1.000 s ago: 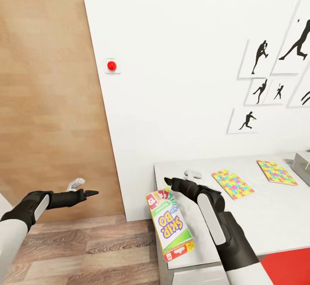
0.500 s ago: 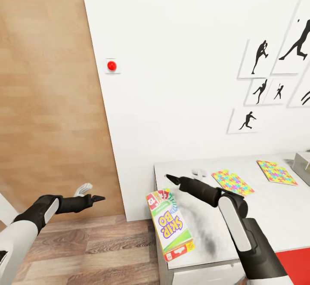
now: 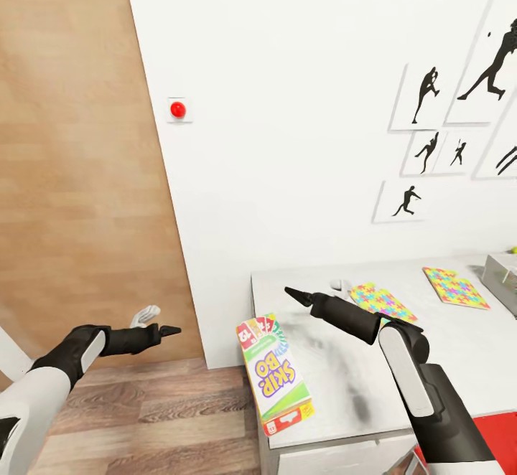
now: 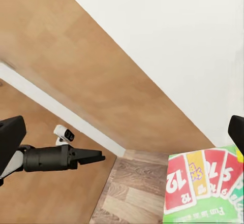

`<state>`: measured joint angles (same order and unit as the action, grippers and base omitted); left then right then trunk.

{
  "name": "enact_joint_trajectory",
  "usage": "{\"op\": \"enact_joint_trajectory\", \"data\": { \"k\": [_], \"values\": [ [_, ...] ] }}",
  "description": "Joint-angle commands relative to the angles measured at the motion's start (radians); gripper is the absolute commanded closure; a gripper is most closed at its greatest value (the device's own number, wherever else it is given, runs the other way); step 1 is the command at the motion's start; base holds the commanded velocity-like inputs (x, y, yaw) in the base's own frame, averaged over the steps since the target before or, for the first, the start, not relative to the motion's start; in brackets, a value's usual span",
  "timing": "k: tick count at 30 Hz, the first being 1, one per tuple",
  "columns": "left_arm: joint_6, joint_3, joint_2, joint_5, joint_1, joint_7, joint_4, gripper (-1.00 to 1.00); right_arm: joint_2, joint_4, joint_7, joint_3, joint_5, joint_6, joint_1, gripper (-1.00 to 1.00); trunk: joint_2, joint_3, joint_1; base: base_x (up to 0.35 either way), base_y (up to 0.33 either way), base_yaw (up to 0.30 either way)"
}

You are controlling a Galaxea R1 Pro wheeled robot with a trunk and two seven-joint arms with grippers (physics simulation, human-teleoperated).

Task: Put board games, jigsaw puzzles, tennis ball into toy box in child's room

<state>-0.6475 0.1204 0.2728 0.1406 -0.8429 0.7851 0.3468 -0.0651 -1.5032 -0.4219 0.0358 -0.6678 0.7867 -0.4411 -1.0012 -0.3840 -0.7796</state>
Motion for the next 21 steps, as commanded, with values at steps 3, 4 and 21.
{"op": "enact_joint_trajectory", "data": {
  "k": [3,4,21],
  "values": [
    [-0.008,0.004,-0.001,0.002,-0.001,0.005,0.000,-1.00,-0.001,0.000,-0.009,0.000,-0.001,0.003,-0.001,-1.00,-0.001,-0.001,0.000,0.000,-0.122,0.000],
    [-0.008,0.004,-0.001,0.003,-0.001,0.006,0.000,-1.00,-0.001,0.000,-0.010,0.000,-0.001,0.003,-0.001,-1.00,-0.001,-0.001,0.000,0.000,-0.070,0.000],
    [-0.012,0.008,-0.013,0.008,-0.001,0.020,0.000,-1.00,-0.001,0.000,-0.015,-0.002,0.000,0.003,-0.001,-1.00,-0.043,-0.020,-0.023,0.000,-0.009,0.000]
  ]
}}
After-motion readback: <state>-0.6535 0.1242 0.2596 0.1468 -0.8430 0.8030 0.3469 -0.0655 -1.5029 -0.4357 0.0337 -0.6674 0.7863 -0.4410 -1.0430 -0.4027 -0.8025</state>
